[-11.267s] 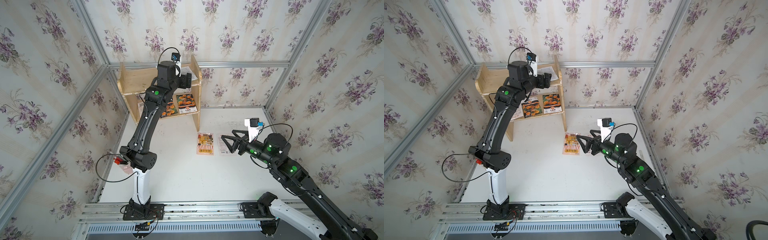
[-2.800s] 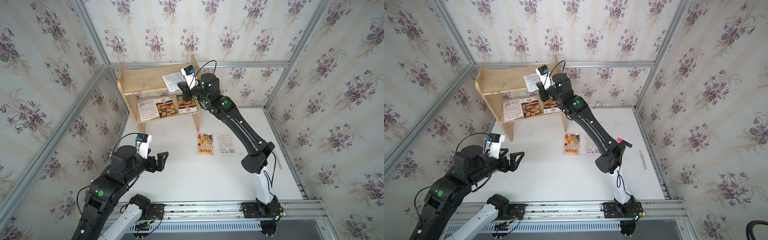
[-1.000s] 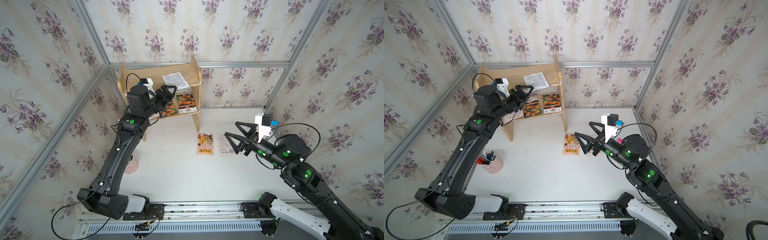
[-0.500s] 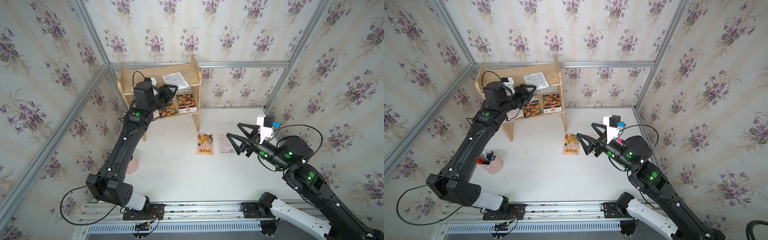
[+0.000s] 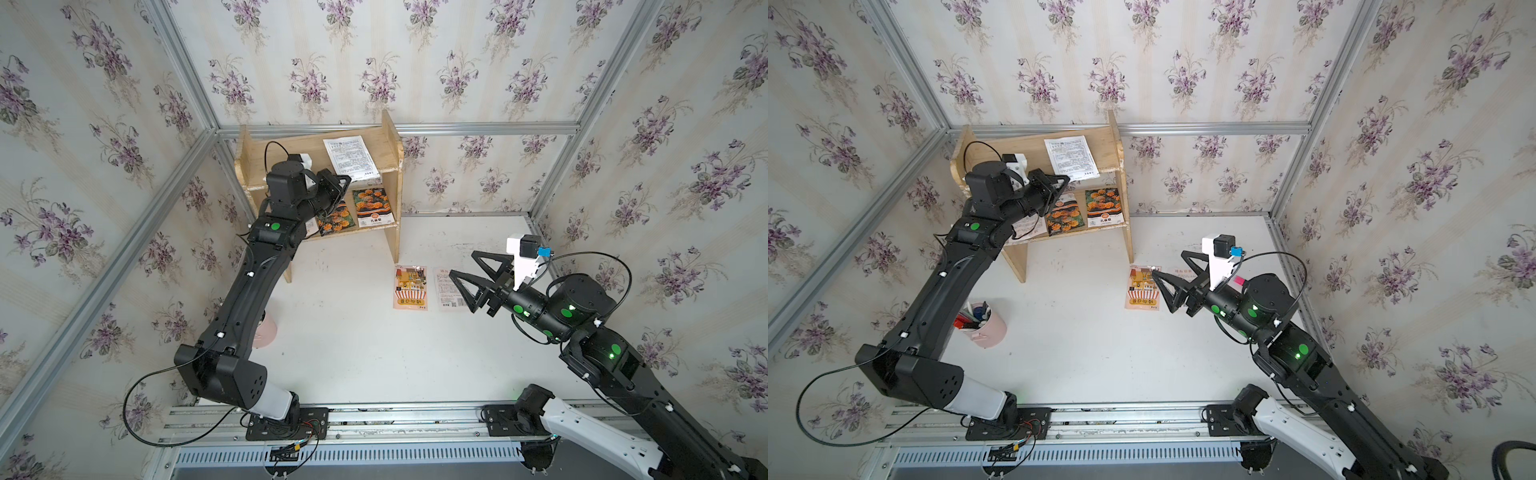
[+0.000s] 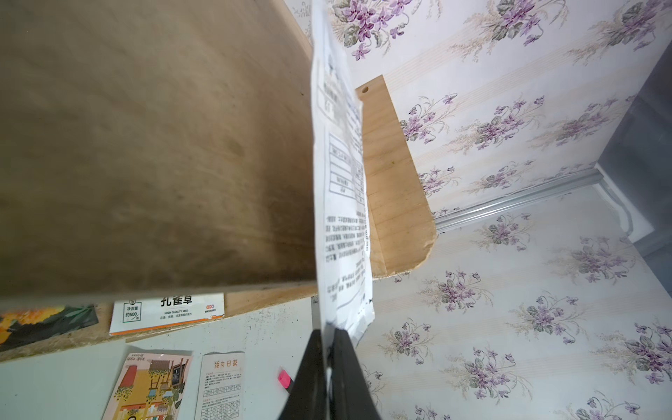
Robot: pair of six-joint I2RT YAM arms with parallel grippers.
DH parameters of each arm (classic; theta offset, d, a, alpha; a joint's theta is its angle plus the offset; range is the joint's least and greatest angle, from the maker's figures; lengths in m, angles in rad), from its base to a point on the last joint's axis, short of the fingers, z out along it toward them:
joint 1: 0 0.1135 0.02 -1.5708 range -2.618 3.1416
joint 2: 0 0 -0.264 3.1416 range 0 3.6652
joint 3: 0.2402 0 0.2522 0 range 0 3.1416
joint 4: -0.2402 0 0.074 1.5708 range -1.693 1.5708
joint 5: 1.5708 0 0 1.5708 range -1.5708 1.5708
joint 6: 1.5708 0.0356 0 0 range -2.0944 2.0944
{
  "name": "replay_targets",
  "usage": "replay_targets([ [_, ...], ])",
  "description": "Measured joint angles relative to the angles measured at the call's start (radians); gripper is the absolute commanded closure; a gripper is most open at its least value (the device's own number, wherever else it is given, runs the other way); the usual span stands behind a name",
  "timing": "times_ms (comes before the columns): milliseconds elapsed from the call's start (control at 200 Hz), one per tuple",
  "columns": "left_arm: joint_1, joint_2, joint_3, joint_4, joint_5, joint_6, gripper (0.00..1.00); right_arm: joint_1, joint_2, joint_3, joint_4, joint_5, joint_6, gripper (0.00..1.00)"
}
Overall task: Take the seed bag off the shelf
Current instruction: Pick up the seed packet from the shelf.
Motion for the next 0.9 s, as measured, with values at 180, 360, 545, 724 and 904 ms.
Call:
replay_targets([
  [180, 0.000, -0.037, -0.037, 0.048, 0.078, 0.027, 1.00, 0.000, -0.006, -0.024, 0.011, -0.001, 0.028, 0.00],
  [360, 0.000, -0.109, -0.091, 0.085, 0.220, 0.113, 1.00, 0.000, -0.002, -0.049, 0.051, -0.012, 0.083, 0.01],
  [545, -0.010, -0.260, -0.217, 0.108, 0.343, 0.210, 1.00, 0.000, 0.000, -0.073, 0.074, -0.023, 0.127, 0.01],
  [724, -0.040, -0.373, -0.318, 0.053, 0.390, 0.296, 1.00, 0.000, -0.020, -0.081, 0.064, -0.030, 0.130, 0.01],
  [904, -0.052, -0.506, -0.481, -0.005, 0.388, 0.348, 1.00, 0.000, -0.048, -0.064, -0.003, -0.055, 0.094, 0.00],
])
